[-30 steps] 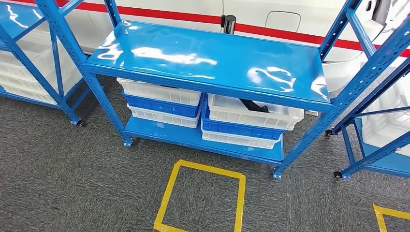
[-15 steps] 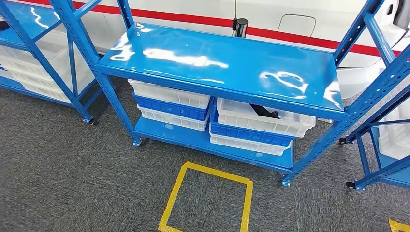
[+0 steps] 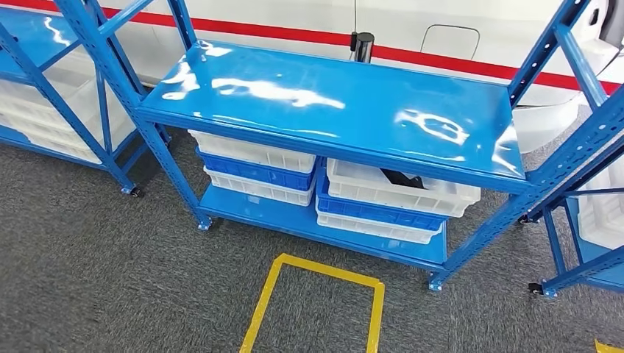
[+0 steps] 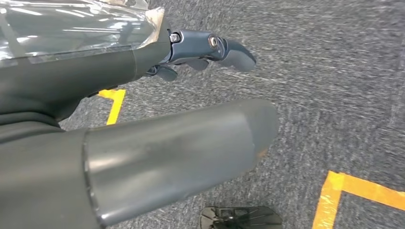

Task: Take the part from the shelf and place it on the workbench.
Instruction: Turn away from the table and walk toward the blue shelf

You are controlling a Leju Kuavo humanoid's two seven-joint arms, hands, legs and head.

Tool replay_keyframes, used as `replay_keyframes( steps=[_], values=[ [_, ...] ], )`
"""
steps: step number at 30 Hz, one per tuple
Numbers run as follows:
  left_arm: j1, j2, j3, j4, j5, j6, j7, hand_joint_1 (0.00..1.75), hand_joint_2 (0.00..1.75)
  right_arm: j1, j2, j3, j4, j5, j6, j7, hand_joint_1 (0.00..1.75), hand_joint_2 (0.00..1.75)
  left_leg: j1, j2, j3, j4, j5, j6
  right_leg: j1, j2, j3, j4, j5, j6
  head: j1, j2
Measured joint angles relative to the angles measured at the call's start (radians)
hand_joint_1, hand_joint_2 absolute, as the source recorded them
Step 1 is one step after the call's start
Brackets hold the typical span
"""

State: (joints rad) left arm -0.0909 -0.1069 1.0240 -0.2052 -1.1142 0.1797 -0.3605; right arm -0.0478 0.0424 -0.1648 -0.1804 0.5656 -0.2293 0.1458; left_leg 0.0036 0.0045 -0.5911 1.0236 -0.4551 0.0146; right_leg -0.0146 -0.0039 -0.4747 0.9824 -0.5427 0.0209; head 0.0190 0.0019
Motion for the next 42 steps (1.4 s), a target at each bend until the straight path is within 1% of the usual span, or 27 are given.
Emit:
replay_keyframes(
  steps=[2,4,5,7,8,9,10,12,13,14,16,18,19,20,21,22,23,24,25,26,27,28,29,30,32,38,42],
  values=[
    [0.0,0.0,0.0,0.0,0.0,0.0,0.0,0.0,0.0,-0.003,0.0,0.0,0.0,0.0,0.0,0.0,0.0,0.0,-0.004,-0.005,0.005,-0.007,-0.003,0.014,0.002,-0.002,0.007,-0.005,-0.006,0.012,-0.001,0.0],
    [0.0,-0.001,0.0,0.0,-0.001,0.0,0.0,0.0,0.0,-0.004,0.0,0.0,-0.001,0.0,0.0,0.0,0.0,0.0,-0.002,-0.008,0.018,-0.021,-0.003,0.028,0.002,-0.003,-0.002,0.027,-0.023,0.017,0.0,0.0],
    [-0.001,-0.002,0.0,0.0,-0.001,0.0,0.0,0.0,0.0,-0.004,0.0,0.0,-0.001,0.0,0.0,0.0,0.0,0.0,0.0,-0.008,0.025,-0.026,-0.004,0.035,0.002,-0.002,-0.026,0.076,-0.041,0.015,0.0,0.0],
    [-0.001,-0.002,0.0,0.0,-0.002,0.0,0.0,0.0,0.0,-0.002,0.001,0.0,-0.001,0.0,0.0,0.0,0.0,0.0,-0.002,-0.008,0.033,-0.028,-0.012,0.043,0.0,-0.001,-0.111,0.214,-0.083,0.009,0.001,0.0],
    [-0.001,-0.002,0.0,0.0,-0.003,0.0,0.0,0.0,0.0,-0.001,0.001,0.0,-0.001,0.0,0.0,0.0,0.0,0.0,-0.003,-0.01,0.038,-0.028,-0.017,0.045,0.0,0.0,-0.151,0.269,-0.093,0.011,0.0,0.0],
    [-0.001,-0.002,0.0,0.0,-0.003,0.0,0.0,0.0,0.0,0.001,0.0,0.0,-0.001,0.0,0.0,0.001,0.0,0.0,-0.003,-0.013,0.045,-0.028,-0.023,0.045,0.0,0.0,-0.176,0.29,-0.086,0.017,0.0,0.0],
    [0.0,-0.003,0.0,0.0,-0.004,-0.001,0.0,0.0,0.0,0.003,0.0,0.0,-0.001,0.0,0.0,0.001,0.0,0.0,-0.003,-0.016,0.054,-0.028,-0.029,0.044,0.001,0.0,-0.181,0.272,-0.064,0.026,0.001,0.0],
    [0.001,-0.004,0.0,0.0,-0.004,-0.001,0.0,0.0,0.0,0.005,-0.001,0.0,-0.001,0.0,0.0,0.001,0.0,0.0,-0.003,-0.021,0.071,-0.028,-0.043,0.038,0.0,0.0,-0.14,0.144,0.013,0.041,0.001,0.0],
    [0.001,-0.004,0.0,0.0,-0.004,-0.001,0.001,0.0,0.0,0.004,-0.002,0.0,-0.001,0.0,0.0,0.001,0.0,0.0,-0.005,-0.023,0.078,-0.027,-0.052,0.034,0.002,0.0,-0.117,0.083,0.044,0.041,0.001,0.0],
    [0.001,-0.005,0.0,0.0,-0.004,-0.001,0.001,0.0,0.0,0.003,-0.002,0.0,-0.001,0.0,0.0,0.001,0.0,0.0,-0.007,-0.024,0.082,-0.026,-0.059,0.028,0.003,0.0,-0.098,0.041,0.064,0.035,0.0,0.0],
    [0.0,-0.005,0.0,0.0,-0.004,-0.001,0.003,0.0,0.0,0.0,-0.002,0.0,-0.001,0.0,0.0,0.001,0.0,0.0,-0.008,-0.024,0.088,-0.026,-0.07,0.018,0.01,0.001,-0.086,0.023,0.07,0.015,-0.001,0.0],
    [-0.001,-0.004,0.0,0.0,-0.005,0.0,0.007,0.0,0.0,-0.002,0.0,0.0,-0.001,0.001,0.0,0.001,0.0,0.0,-0.004,-0.023,0.089,-0.02,-0.079,0.008,0.003,0.001,-0.078,0.018,0.07,-0.001,-0.001,0.0],
    [-0.001,-0.004,0.0,0.0,-0.005,0.0,0.008,0.0,0.0,-0.001,0.0,0.0,-0.001,0.002,0.0,0.001,0.0,0.0,-0.002,-0.021,0.082,0.0,-0.093,0.002,-0.002,0.001,-0.073,0.015,0.07,-0.008,-0.002,0.0],
    [-0.001,-0.004,0.0,0.0,-0.005,0.0,0.009,0.0,0.0,-0.001,0.0,0.0,-0.001,0.002,0.0,0.001,0.0,0.0,0.0,-0.019,0.063,0.042,-0.117,-0.004,-0.008,0.0,-0.068,0.011,0.069,-0.015,-0.002,0.0],
    [-0.001,-0.004,0.0,0.0,-0.005,0.0,0.009,0.0,0.0,-0.001,0.0,0.0,-0.001,0.003,0.0,0.001,0.0,0.0,0.003,-0.016,0.03,0.105,-0.147,-0.009,-0.008,-0.001,-0.064,0.01,0.066,-0.02,-0.003,0.0],
    [-0.001,-0.004,0.0,0.0,-0.006,0.0,0.009,0.0,0.0,-0.001,0.0,0.0,-0.001,0.003,0.0,0.001,0.0,0.0,0.006,-0.014,-0.012,0.177,-0.177,-0.015,-0.008,-0.001,-0.062,0.01,0.063,-0.024,-0.003,0.0],
    [0.0,-0.004,0.0,0.0,-0.006,0.0,0.01,0.0,0.0,-0.001,0.0,0.0,-0.001,0.003,0.0,0.001,0.0,0.0,0.009,-0.013,-0.051,0.237,-0.194,-0.02,-0.008,-0.001,-0.059,0.01,0.06,-0.026,-0.003,0.0],
    [0.0,-0.004,0.0,0.0,-0.006,0.001,0.01,0.0,0.0,-0.001,0.0,0.0,-0.001,0.003,0.0,0.001,0.0,0.0,0.012,-0.012,-0.079,0.268,-0.192,-0.024,-0.009,0.0,-0.056,0.01,0.057,-0.026,-0.003,0.0],
    [0.001,-0.004,0.0,0.0,-0.006,0.006,0.01,0.0,0.0,-0.001,0.0,0.0,-0.001,0.003,0.0,0.001,0.0,0.0,0.015,-0.01,-0.086,0.261,-0.167,-0.026,-0.01,0.001,-0.052,0.01,0.054,-0.024,-0.003,0.0],
    [0.001,-0.004,0.0,0.0,-0.006,0.013,0.01,0.0,0.0,0.0,0.0,0.0,-0.001,0.003,0.0,0.002,0.0,0.0,0.019,-0.009,-0.073,0.213,-0.126,-0.029,-0.012,0.002,-0.045,0.011,0.049,-0.021,-0.003,0.0],
    [0.001,-0.004,0.0,0.0,-0.007,0.023,0.01,0.0,0.0,0.001,0.0,0.0,-0.001,0.003,0.0,0.002,0.0,0.0,0.022,-0.006,-0.046,0.143,-0.08,-0.03,-0.013,0.003,-0.039,0.011,0.044,-0.015,-0.003,0.0],
    [0.0,-0.005,0.0,0.0,-0.007,0.032,0.01,0.0,0.0,0.001,0.0,-0.001,-0.001,0.003,0.0,0.003,0.0,0.0,0.023,-0.004,-0.017,0.076,-0.046,-0.03,-0.011,0.003,-0.035,0.012,0.037,-0.009,-0.004,0.0],
    [-0.001,-0.005,0.0,0.0,-0.009,0.038,0.01,0.0,0.0,0.001,0.0,-0.001,-0.001,0.003,-0.001,0.004,0.0,0.0,0.023,-0.004,0.005,0.025,-0.025,-0.028,-0.008,0.003,-0.032,0.012,0.03,-0.002,-0.003,0.0],
    [-0.001,-0.007,-0.001,0.0,-0.009,0.042,0.01,0.0,0.0,0.0,-0.001,-0.001,-0.001,0.003,-0.001,0.004,0.0,0.0,0.023,-0.004,0.017,-0.002,-0.018,-0.026,-0.002,0.003,-0.031,0.013,0.023,-0.001,-0.002,0.0],
    [-0.002,-0.01,-0.001,0.0,-0.011,0.047,0.01,0.0,0.0,-0.001,-0.002,-0.002,-0.001,0.003,-0.001,0.004,0.0,0.0,0.017,-0.008,0.021,-0.009,-0.018,-0.019,0.004,0.002,-0.029,0.012,0.018,0.0,0.0,0.0],
    [-0.002,-0.011,-0.001,0.0,-0.012,0.052,0.01,0.0,0.0,-0.001,0.0,-0.002,-0.001,0.003,-0.001,0.005,0.0,0.0,0.002,-0.009,0.021,-0.008,-0.023,-0.001,-0.003,0.002,-0.021,0.001,0.022,0.005,0.0,0.0],
    [-0.002,-0.011,-0.001,0.0,-0.015,0.052,0.011,0.0,0.0,-0.001,0.0,-0.002,-0.001,0.003,-0.001,0.005,0.0,0.0,-0.004,-0.009,0.021,-0.003,-0.03,0.012,-0.013,0.002,-0.018,-0.007,0.022,0.027,0.0,0.0]
  ],
)
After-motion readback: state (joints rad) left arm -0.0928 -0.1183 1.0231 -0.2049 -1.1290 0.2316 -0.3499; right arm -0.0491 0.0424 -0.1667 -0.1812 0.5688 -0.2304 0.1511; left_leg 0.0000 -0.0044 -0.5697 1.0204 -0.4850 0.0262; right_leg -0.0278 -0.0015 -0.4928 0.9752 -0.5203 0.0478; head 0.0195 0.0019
